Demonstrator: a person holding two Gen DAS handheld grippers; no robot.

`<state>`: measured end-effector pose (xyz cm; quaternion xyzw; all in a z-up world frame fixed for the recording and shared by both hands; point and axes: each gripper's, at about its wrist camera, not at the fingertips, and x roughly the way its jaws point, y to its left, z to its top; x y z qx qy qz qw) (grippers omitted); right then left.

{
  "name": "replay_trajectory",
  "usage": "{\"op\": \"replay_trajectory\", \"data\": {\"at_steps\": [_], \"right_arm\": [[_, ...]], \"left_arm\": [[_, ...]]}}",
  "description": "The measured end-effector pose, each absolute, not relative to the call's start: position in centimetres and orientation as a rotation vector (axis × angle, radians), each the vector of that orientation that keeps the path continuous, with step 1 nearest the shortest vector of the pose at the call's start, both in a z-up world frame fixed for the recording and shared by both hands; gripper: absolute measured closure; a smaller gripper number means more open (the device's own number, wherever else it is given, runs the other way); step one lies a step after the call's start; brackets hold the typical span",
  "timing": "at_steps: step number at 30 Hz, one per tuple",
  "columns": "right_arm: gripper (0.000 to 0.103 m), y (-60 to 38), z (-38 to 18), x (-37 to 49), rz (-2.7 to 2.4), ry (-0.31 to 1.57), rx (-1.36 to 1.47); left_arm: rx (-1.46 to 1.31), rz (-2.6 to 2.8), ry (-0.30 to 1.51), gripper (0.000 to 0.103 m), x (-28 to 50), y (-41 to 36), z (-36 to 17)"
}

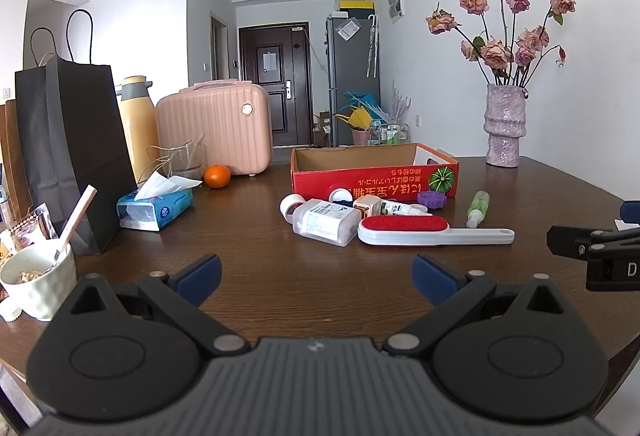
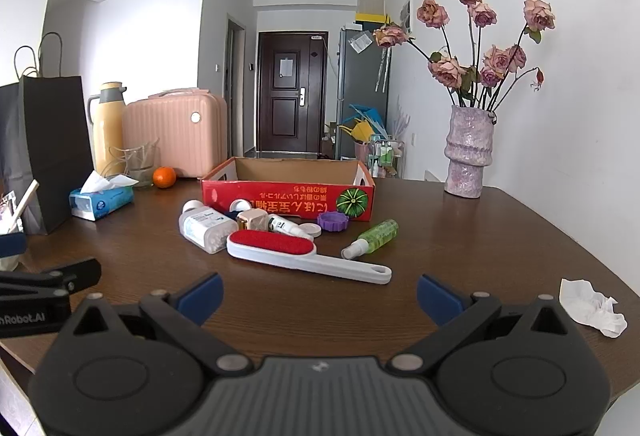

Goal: Organize rigid objects

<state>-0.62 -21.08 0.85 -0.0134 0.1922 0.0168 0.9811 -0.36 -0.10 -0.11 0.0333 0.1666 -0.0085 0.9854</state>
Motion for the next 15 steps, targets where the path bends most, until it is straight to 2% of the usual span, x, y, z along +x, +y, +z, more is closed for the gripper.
{"op": "replay_trajectory", "data": {"at_steps": [15], "right_arm": [[0.0,-21.02,0.88,-0.55,0.033,0.385,-0.029]], "left_arm": [[0.066,-0.019,0.334,0.0,-0.3,-0.34,-0.01]]}}
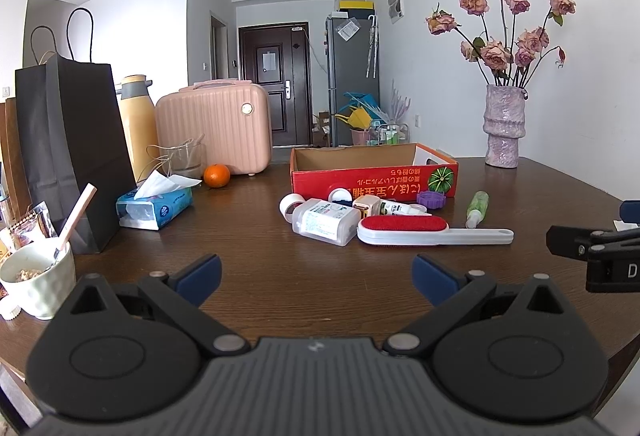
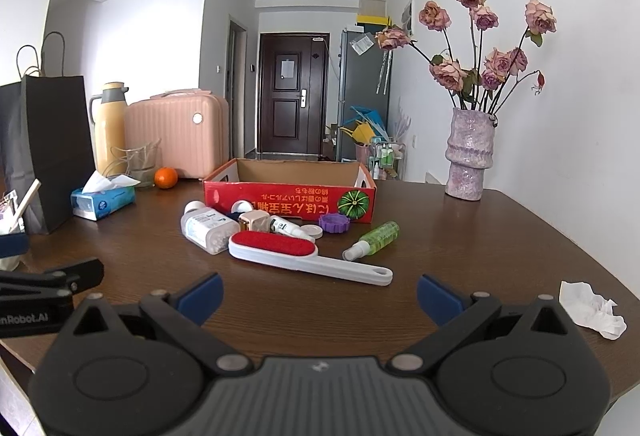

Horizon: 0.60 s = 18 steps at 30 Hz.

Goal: Organize rigid objects

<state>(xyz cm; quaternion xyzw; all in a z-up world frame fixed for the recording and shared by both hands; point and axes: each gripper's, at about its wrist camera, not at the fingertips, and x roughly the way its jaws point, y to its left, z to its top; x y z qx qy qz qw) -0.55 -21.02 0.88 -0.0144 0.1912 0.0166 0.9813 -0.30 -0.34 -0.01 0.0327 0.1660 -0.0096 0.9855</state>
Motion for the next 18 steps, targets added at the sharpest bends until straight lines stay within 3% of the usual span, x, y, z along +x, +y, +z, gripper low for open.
{"op": "replay_trajectory", "data": {"at_steps": [18], "right_arm": [[0.0,-20.66,1.47,-0.86,0.039,0.378,-0.028]], "left_arm": [[0.063,-0.021,0.332,0.0,-0.51,-0.41,0.15]]}}
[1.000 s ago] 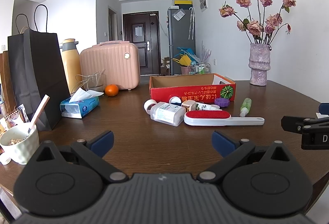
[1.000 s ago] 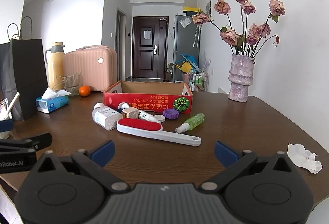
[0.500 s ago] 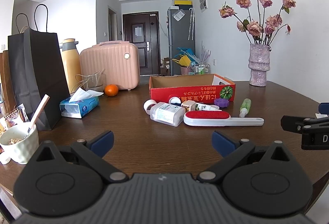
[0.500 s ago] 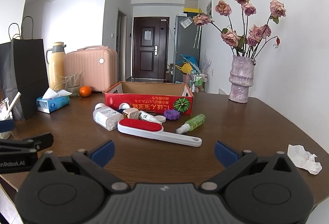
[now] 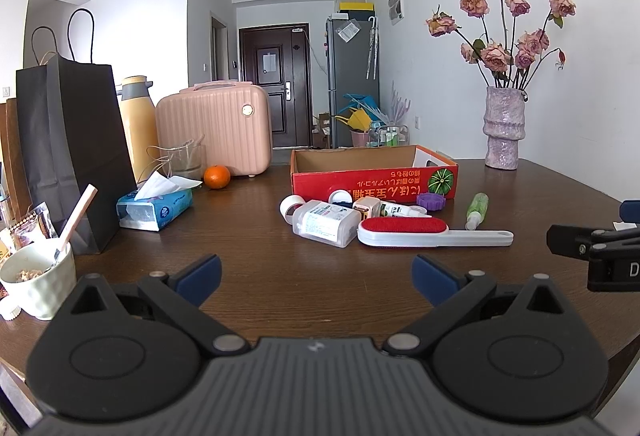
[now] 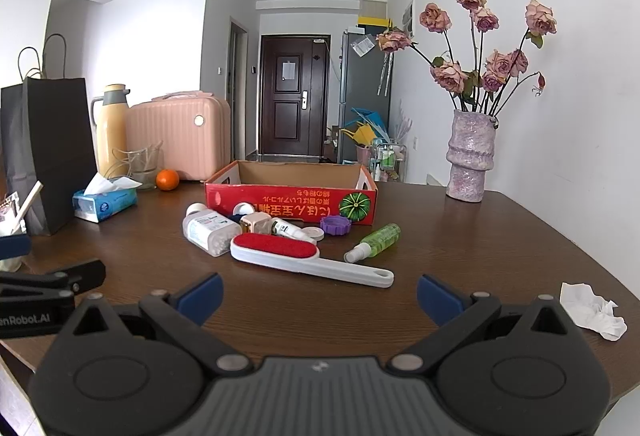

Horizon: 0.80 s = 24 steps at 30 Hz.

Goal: Organize rigid objects

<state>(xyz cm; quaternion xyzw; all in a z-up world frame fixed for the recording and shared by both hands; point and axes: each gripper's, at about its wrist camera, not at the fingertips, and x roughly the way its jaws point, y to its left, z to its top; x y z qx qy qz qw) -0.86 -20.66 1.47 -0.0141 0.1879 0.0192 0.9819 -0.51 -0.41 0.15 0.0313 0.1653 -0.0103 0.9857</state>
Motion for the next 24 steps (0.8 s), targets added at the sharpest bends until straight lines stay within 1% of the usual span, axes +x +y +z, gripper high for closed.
{"op": "replay_trajectory", "data": {"at_steps": [24], "right_arm": [[0.0,-20.64,1.24,-0.71,0.039,0.379,-0.034]], "left_arm": [[0.059,-0.02,0.331,0.0,-0.74,-0.4,0.22]]}}
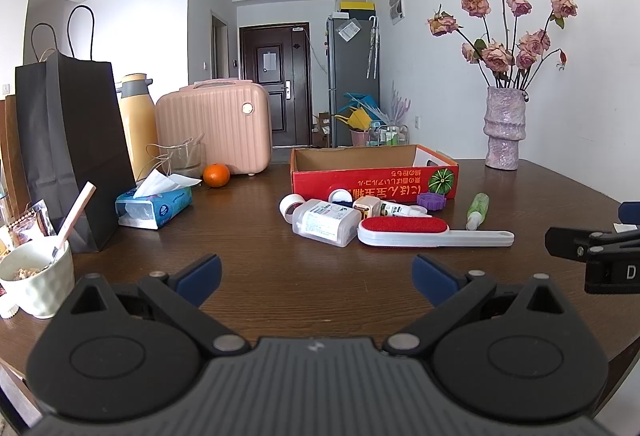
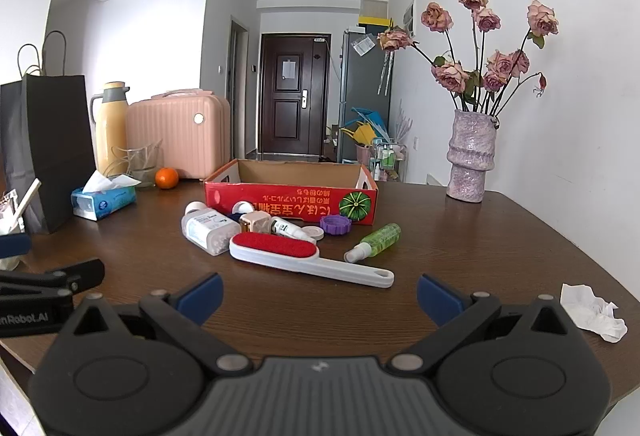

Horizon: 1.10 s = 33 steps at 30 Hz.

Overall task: Organize rigid objects
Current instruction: 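Close the right tool on the lint roller handle while the left tool nears the white bottle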

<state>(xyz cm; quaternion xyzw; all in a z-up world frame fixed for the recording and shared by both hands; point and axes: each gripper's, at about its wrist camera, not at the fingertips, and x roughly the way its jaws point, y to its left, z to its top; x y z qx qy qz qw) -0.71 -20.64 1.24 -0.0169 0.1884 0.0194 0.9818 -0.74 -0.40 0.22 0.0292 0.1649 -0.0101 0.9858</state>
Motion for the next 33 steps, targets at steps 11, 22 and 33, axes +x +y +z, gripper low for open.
{"op": "replay_trajectory", "data": {"at_steps": [11,22,33], "right_arm": [[0.0,-20.4,0.6,0.7,0.029,0.39,-0.062],[0.0,-20.5,0.0,4.3,0.02,0.424,-0.079],[0.0,-20.6,-1.0,9.9,0.033,0.477,-0.096]], "left_arm": [[0.049,-0.019,0.355,0.0,1.0,-0.1,-0.4],[0.026,-0.042,0.4,0.0,4.6,0.8,-1.1],[0.024,-0.03,0.445,0.0,9.5,1.3,-1.4]]}}
